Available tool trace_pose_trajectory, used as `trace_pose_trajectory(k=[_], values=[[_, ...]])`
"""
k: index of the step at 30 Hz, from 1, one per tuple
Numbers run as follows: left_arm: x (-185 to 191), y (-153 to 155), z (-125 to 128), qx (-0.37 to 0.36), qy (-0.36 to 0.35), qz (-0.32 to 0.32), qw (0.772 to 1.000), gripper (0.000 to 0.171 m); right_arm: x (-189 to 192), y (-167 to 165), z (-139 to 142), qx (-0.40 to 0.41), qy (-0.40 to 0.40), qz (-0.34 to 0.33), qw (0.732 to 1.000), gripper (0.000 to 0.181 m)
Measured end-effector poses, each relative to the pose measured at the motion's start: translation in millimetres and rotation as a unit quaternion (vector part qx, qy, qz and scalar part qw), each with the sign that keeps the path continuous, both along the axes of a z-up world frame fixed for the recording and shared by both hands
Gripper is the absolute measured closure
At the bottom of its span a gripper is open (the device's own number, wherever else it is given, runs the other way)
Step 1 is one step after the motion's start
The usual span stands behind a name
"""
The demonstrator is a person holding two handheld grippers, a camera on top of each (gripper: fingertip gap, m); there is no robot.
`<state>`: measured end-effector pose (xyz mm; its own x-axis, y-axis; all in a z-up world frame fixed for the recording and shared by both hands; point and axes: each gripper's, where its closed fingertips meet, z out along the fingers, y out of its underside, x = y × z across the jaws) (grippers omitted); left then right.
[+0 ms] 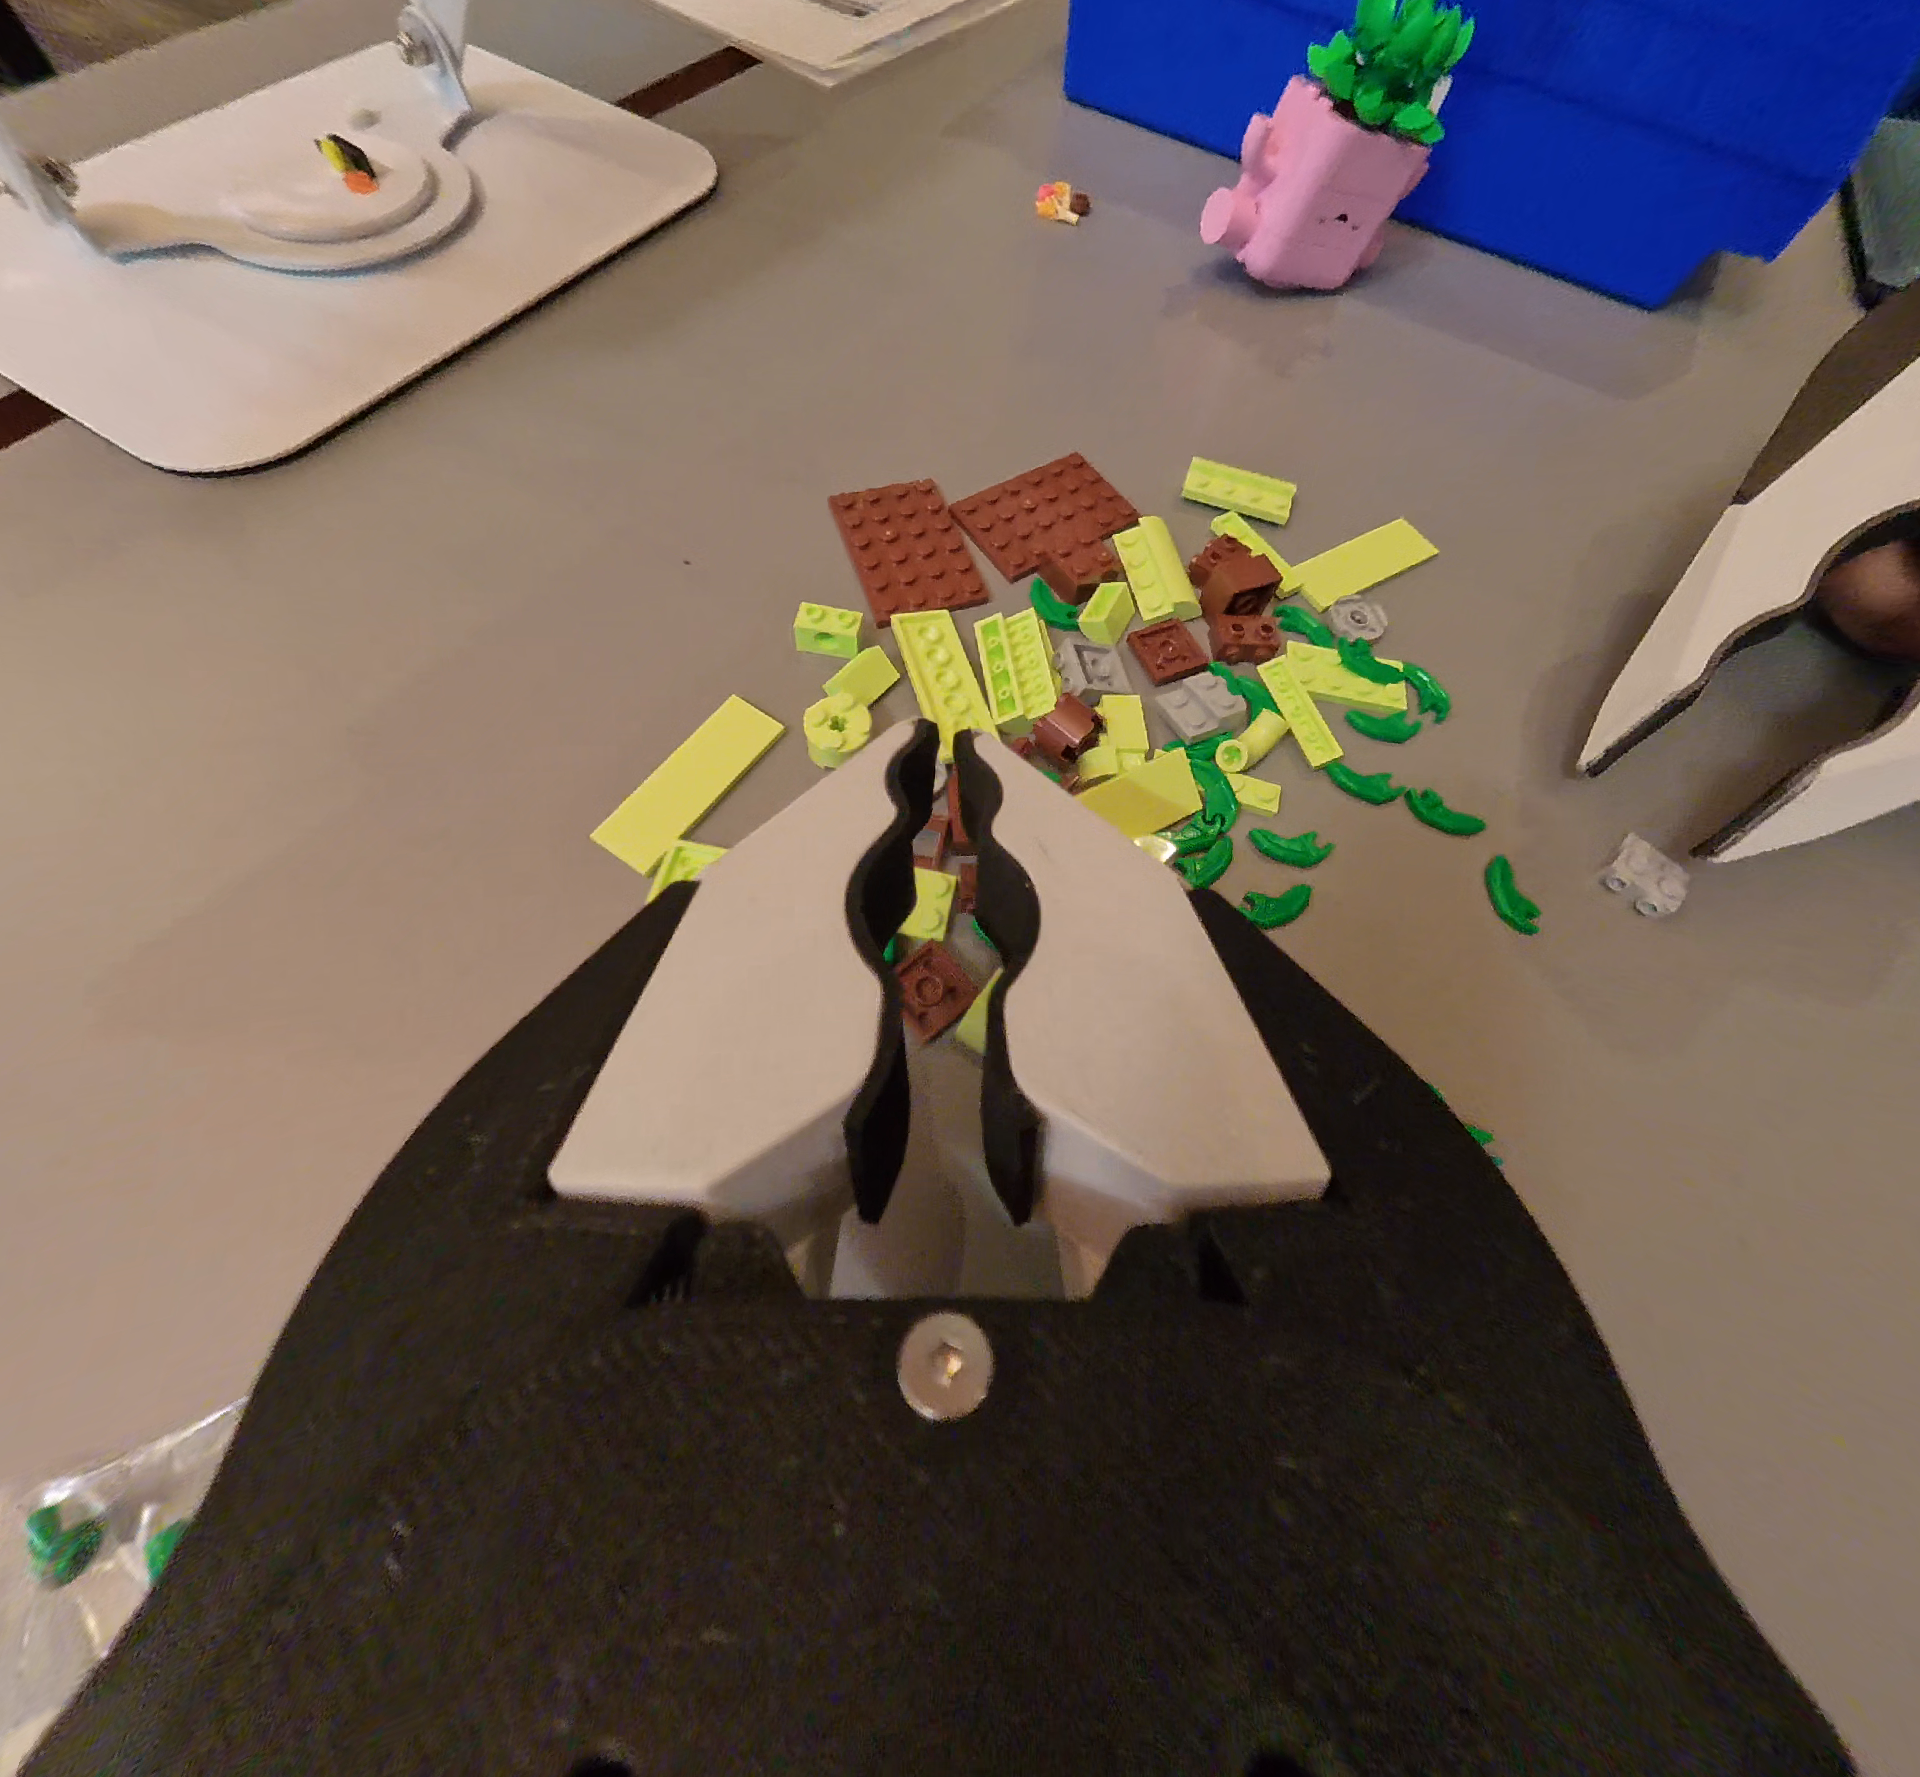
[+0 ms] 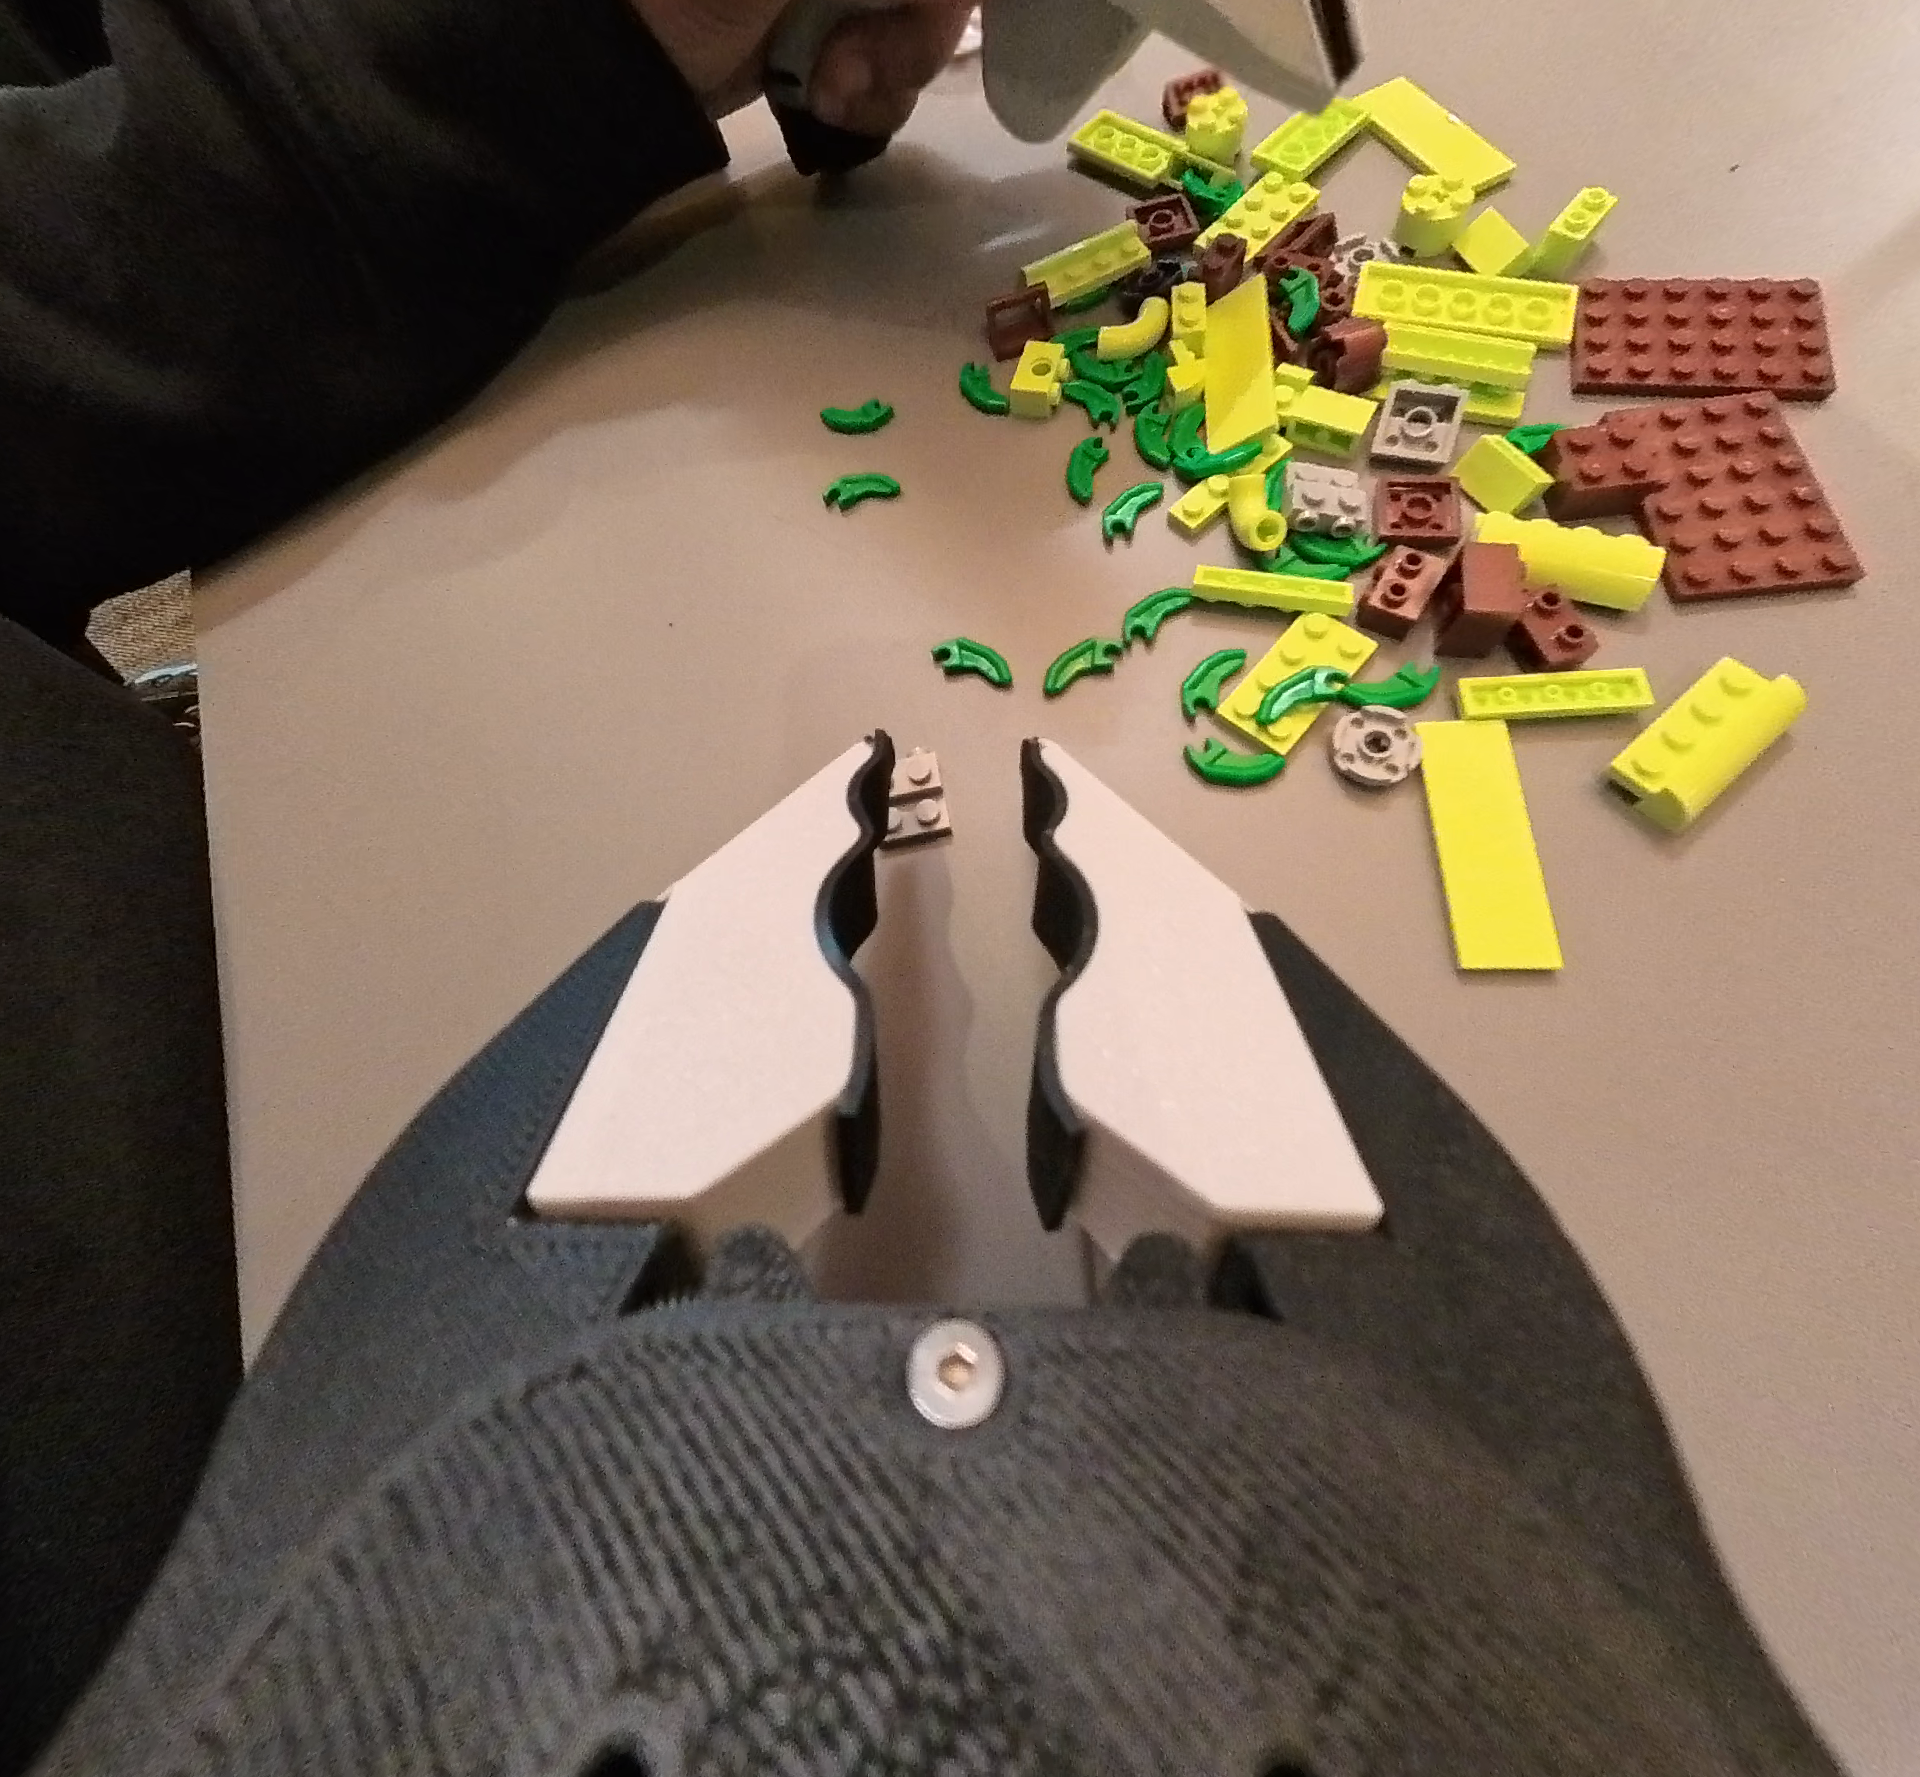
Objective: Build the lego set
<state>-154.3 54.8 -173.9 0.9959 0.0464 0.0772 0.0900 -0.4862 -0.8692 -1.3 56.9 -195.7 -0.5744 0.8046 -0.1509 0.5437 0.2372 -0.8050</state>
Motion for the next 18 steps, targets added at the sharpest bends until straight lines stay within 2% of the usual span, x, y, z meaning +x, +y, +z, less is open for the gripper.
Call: trace_pose_trajectory(k=[5,9,18], values=[[0.5,2.0,-10.7,-0.034,0.010,0.004,0.999,0.170,-0.1,-0.1,-0.6,0.002,-0.001,0.000,1.000,0.158],[4.8,2.1,-19.3,-0.062,-0.002,-0.005,0.998,0.162,-0.1,-0.2,-0.9,0.002,-0.002,0.000,1.000,0.158],[12.1,2.3,-20.9,-0.067,-0.002,-0.026,0.997,0.156,-0.1,-0.4,-1.4,0.004,-0.003,0.000,1.000,0.158]])
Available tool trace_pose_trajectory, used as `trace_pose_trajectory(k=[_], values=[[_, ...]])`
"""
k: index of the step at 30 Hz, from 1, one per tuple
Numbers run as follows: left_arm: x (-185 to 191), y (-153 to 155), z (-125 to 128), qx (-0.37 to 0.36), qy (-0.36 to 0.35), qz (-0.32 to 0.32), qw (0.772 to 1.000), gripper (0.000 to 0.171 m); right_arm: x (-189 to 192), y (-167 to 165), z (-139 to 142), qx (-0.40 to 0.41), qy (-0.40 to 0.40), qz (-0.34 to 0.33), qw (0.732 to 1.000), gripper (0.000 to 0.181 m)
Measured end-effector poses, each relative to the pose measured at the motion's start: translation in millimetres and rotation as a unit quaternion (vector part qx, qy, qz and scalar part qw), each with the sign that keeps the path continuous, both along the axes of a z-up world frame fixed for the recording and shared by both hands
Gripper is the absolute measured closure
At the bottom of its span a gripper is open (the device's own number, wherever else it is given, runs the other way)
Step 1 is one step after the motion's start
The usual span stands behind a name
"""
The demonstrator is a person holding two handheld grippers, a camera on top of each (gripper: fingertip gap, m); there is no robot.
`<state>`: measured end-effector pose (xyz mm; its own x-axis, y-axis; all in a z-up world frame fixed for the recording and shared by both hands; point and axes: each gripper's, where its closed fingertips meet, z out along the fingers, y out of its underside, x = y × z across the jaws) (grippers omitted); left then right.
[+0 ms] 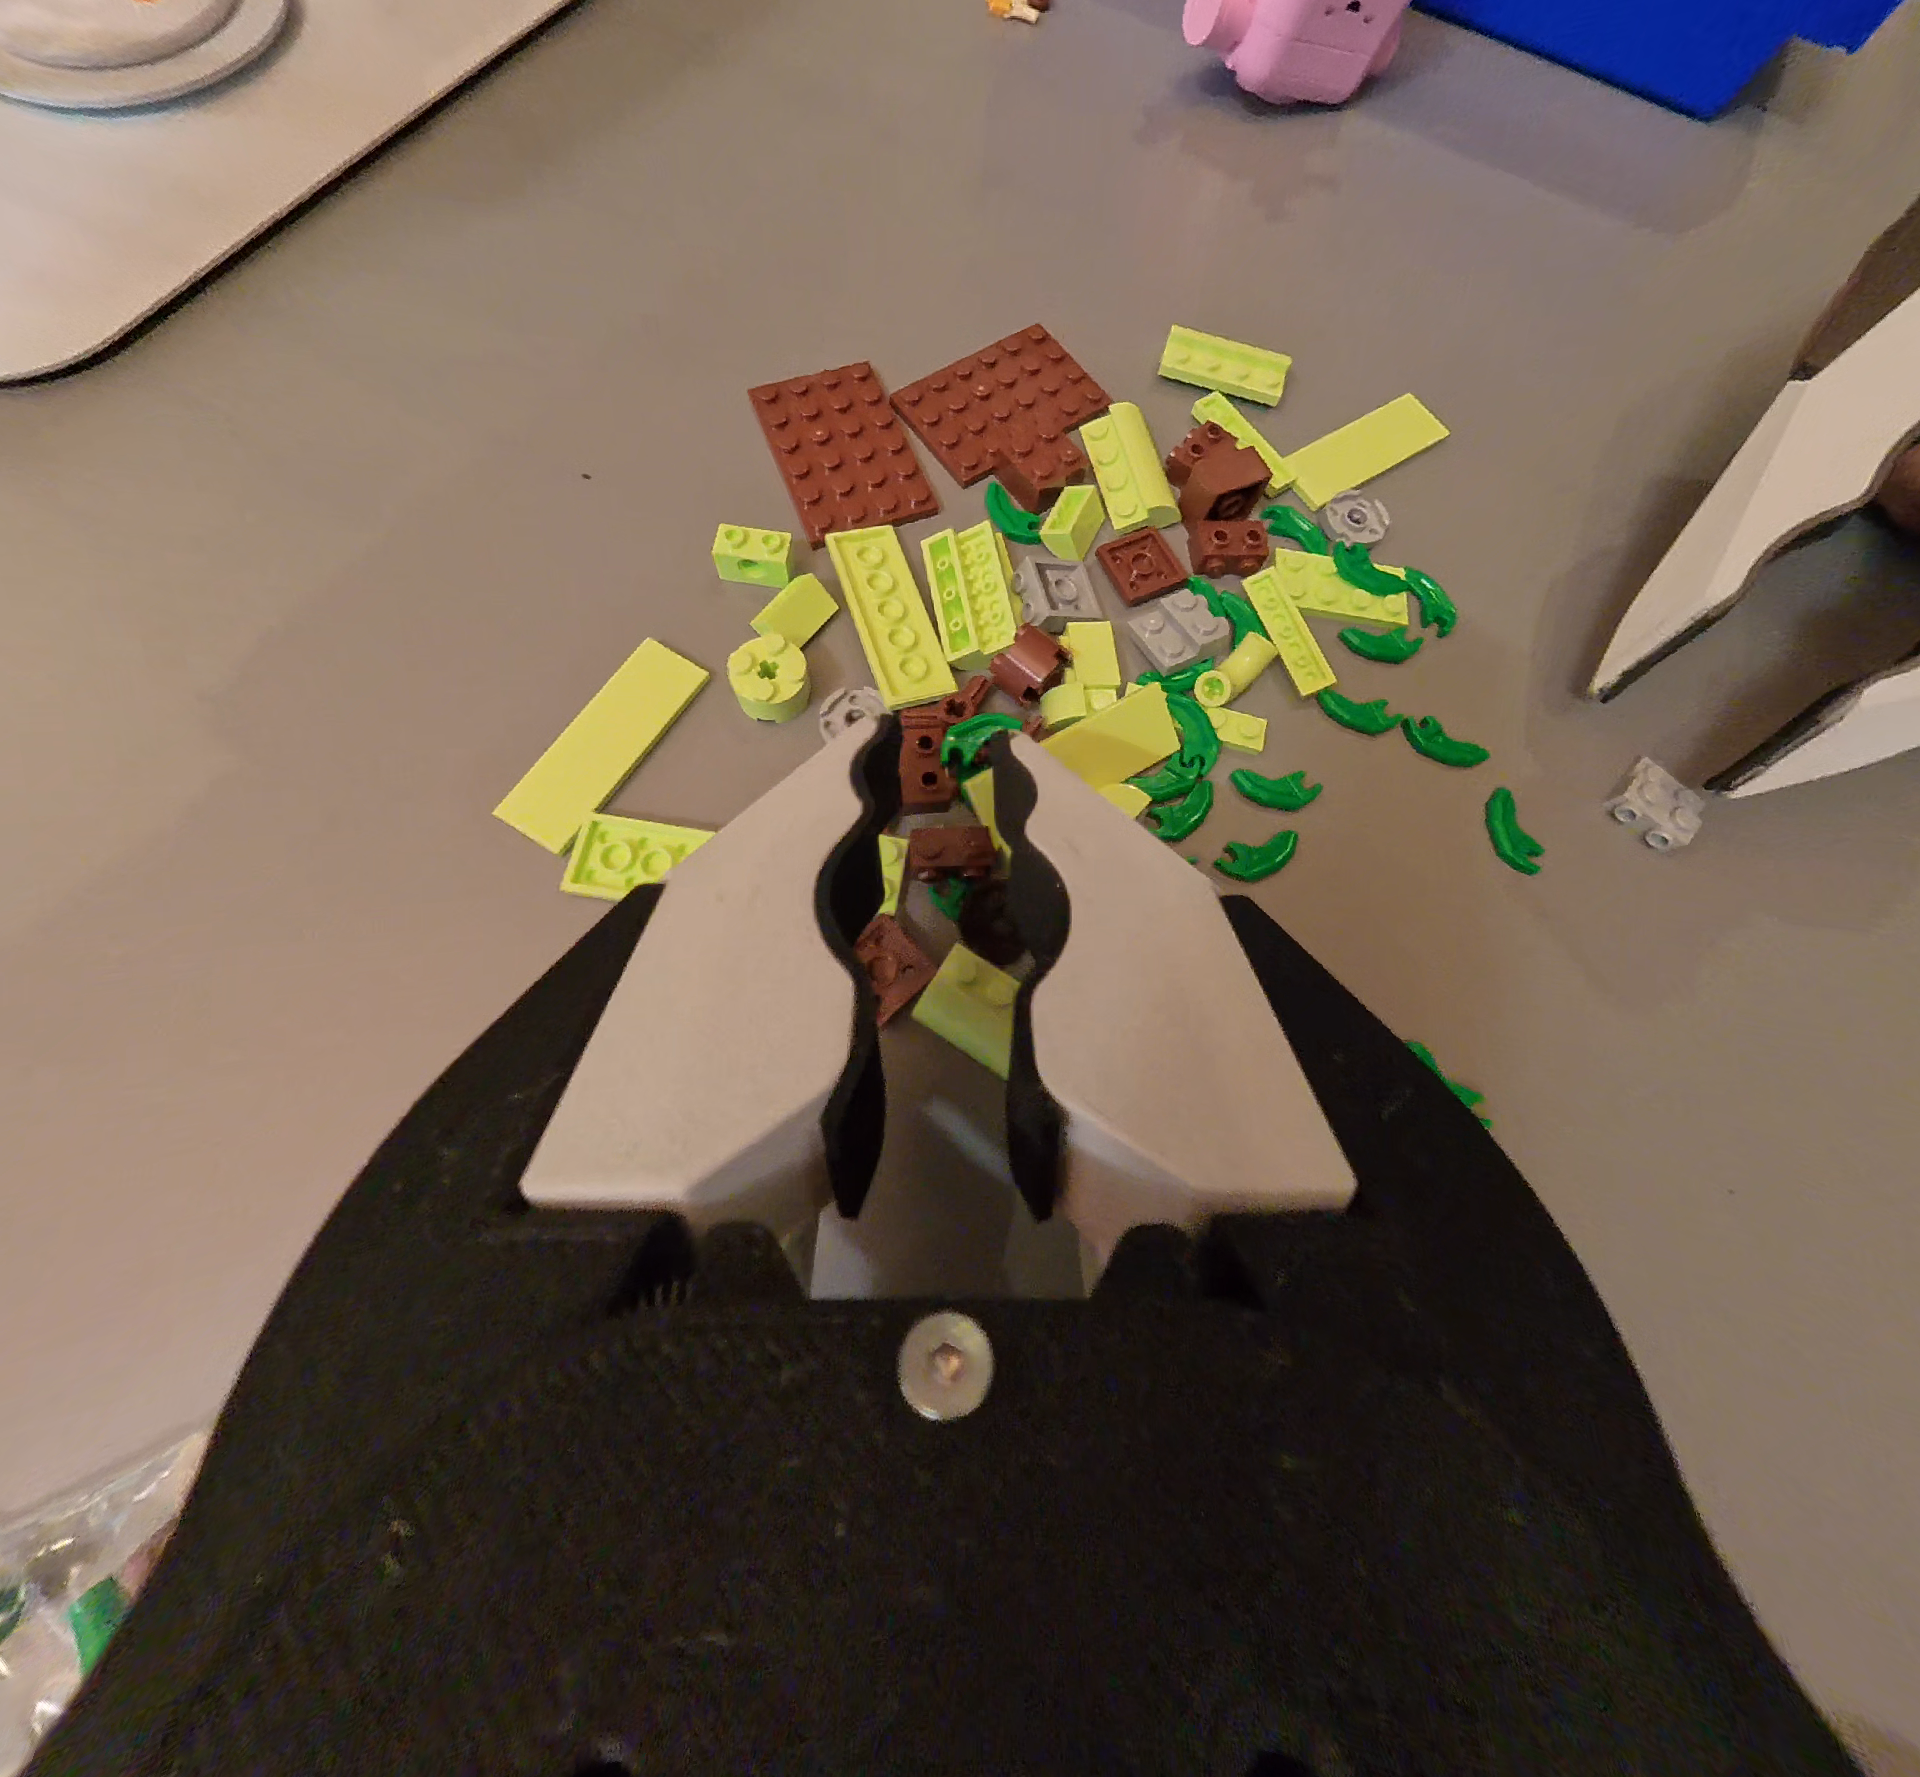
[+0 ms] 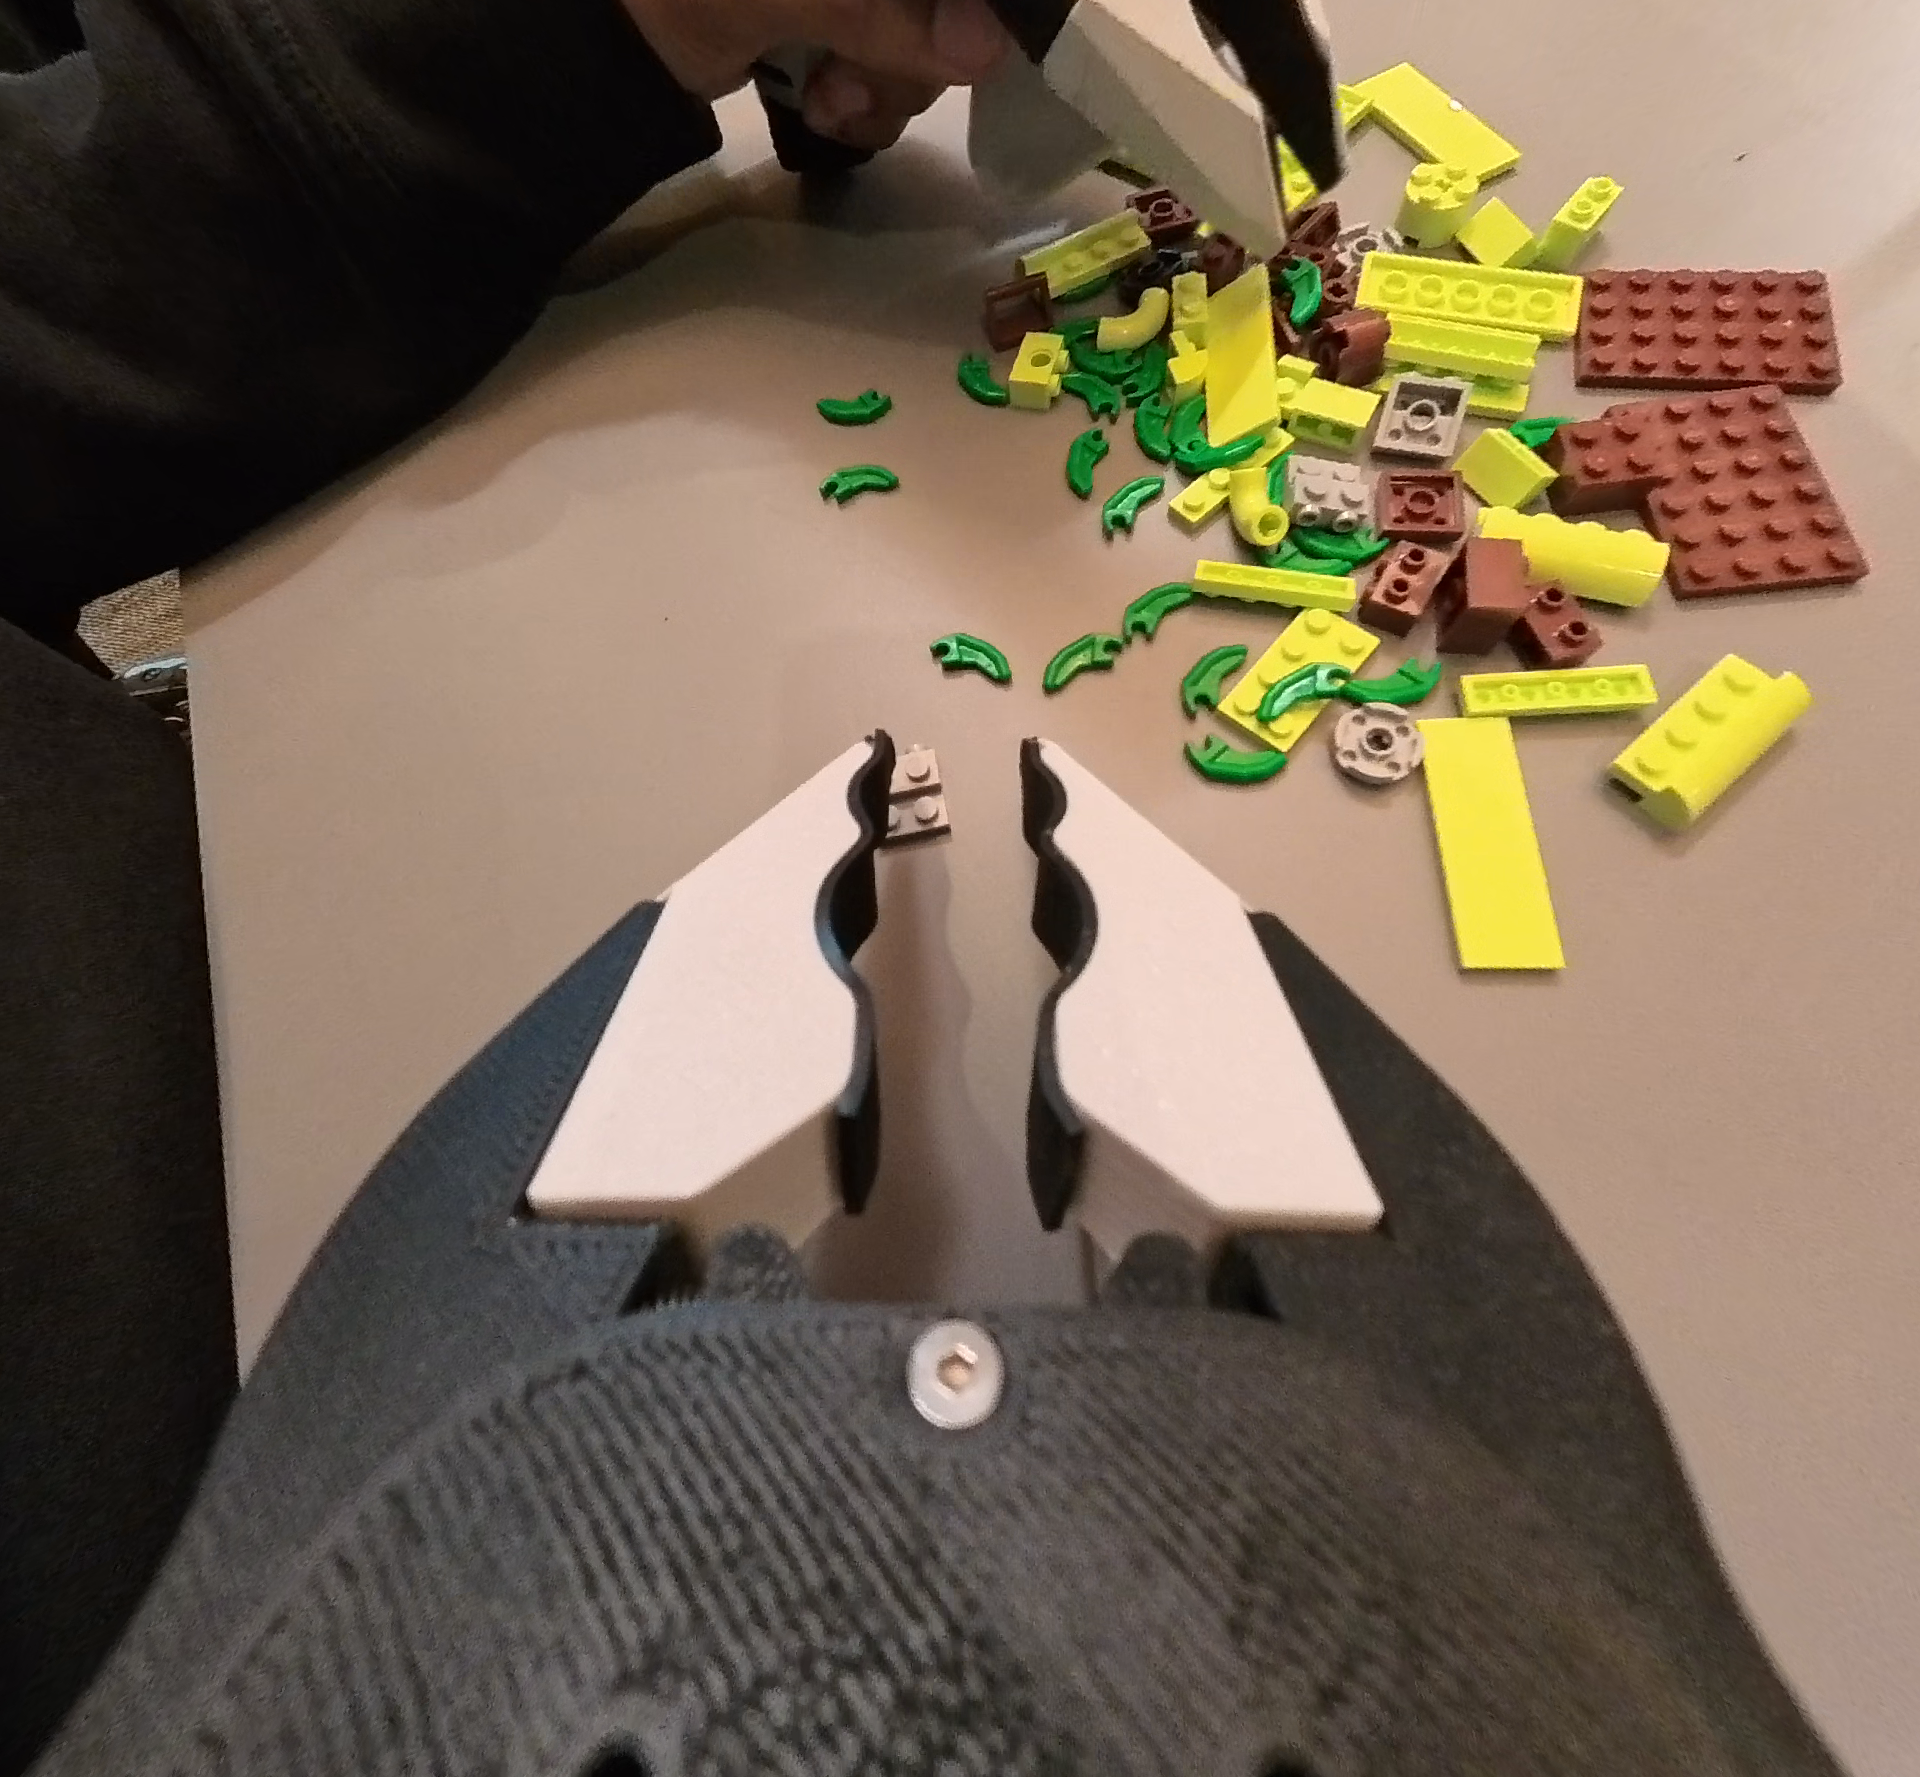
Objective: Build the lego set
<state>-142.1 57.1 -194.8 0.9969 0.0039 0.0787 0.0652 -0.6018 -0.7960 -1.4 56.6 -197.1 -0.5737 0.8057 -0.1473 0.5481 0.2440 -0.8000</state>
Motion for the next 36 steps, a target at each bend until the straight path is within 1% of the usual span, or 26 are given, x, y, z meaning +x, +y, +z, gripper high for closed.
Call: trace_pose_trajectory(k=[7,16,20,23,26,27,29,31,34,36], values=[[20.8,-1.4,-2.9,-0.011,-0.030,-0.055,0.998,0.156,-0.1,0.0,-0.1,0.001,0.000,0.000,1.000,0.158],[28.9,-2.7,-9.4,-0.035,-0.040,-0.072,0.996,0.155,-0.1,-0.1,-0.8,0.003,-0.001,-0.001,1.000,0.158],[41.2,-5.9,-11.6,-0.045,-0.060,-0.105,0.992,0.159,-0.1,-0.1,-1.1,0.004,-0.002,0.000,1.000,0.158],[44.9,-6.6,-13.4,-0.051,-0.048,-0.116,0.991,0.160,0.1,-0.2,-1.0,0.004,-0.001,0.000,1.000,0.158],[38.8,-4.3,-11.0,-0.041,-0.033,-0.099,0.994,0.153,0.1,-0.2,-1.0,0.004,-0.001,0.000,1.000,0.158],[35.9,-3.6,-9.4,-0.035,-0.031,-0.092,0.995,0.149,0.0,-0.2,-0.9,0.004,-0.001,0.000,1.000,0.158],[30.7,-2.6,-6.8,-0.026,-0.031,-0.077,0.996,0.136,0.0,-0.3,-0.9,0.004,-0.001,0.000,1.000,0.158],[28.3,-2.3,-6.9,-0.026,-0.033,-0.069,0.997,0.128,0.1,-0.2,-1.0,0.004,-0.001,0.000,1.000,0.158],[29.2,-2.6,-11.9,-0.042,-0.029,-0.071,0.996,0.127,0.1,-0.3,-1.1,0.004,-0.001,0.000,1.000,0.158],[33.7,-3.4,-14.7,-0.051,-0.023,-0.085,0.995,0.135,0.1,-0.2,-1.2,0.005,-0.002,0.000,1.000,0.158]])
